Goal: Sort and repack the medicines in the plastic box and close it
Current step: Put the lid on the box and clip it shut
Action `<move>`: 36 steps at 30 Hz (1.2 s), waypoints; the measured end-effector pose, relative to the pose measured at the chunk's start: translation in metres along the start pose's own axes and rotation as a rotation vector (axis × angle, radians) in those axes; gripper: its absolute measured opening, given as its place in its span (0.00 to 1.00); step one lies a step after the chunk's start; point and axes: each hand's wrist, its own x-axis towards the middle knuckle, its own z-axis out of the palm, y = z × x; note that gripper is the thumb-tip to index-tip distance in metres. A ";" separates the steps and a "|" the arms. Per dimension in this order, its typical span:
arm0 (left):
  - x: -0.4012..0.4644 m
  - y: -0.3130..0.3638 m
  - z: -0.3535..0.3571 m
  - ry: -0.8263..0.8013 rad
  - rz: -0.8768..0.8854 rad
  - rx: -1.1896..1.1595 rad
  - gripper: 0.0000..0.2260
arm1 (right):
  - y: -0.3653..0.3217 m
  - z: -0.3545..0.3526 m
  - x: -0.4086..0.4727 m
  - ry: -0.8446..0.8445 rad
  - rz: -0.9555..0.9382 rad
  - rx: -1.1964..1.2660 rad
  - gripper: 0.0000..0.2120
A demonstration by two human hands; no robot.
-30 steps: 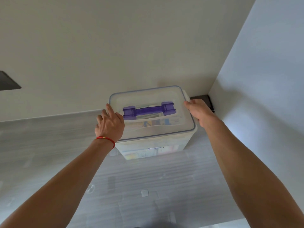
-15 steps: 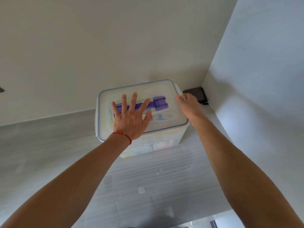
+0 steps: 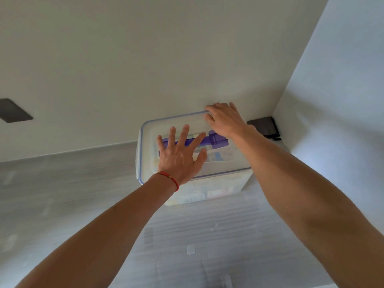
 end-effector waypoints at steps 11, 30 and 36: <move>0.051 -0.027 -0.014 0.166 -0.030 -0.037 0.27 | 0.007 0.016 0.011 0.126 0.020 -0.037 0.17; 0.076 -0.051 -0.006 0.007 -0.079 -0.081 0.26 | 0.049 -0.022 0.009 -0.051 0.435 0.318 0.14; 0.092 -0.059 -0.006 -0.089 -0.097 -0.095 0.26 | 0.055 -0.030 0.014 -0.039 0.458 0.288 0.19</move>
